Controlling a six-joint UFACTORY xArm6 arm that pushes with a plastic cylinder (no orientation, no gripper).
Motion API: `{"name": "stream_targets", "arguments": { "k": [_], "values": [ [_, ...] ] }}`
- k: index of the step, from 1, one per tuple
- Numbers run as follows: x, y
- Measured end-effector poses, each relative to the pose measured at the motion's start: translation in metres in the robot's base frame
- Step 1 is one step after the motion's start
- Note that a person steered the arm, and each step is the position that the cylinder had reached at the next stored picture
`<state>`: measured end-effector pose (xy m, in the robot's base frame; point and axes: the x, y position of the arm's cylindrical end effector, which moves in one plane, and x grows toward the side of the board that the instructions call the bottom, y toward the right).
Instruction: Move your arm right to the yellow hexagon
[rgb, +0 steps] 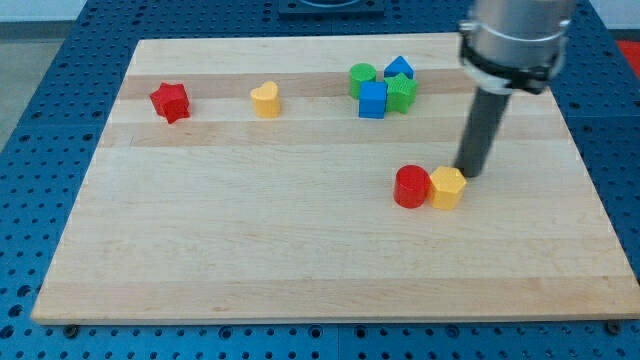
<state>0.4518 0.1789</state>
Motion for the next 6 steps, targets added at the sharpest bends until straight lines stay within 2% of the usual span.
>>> {"name": "stream_targets", "arguments": {
  "k": [1, 2, 6],
  "values": [
    [0.007, 0.067],
    [0.034, 0.088],
    [0.040, 0.053]
  ]
}}
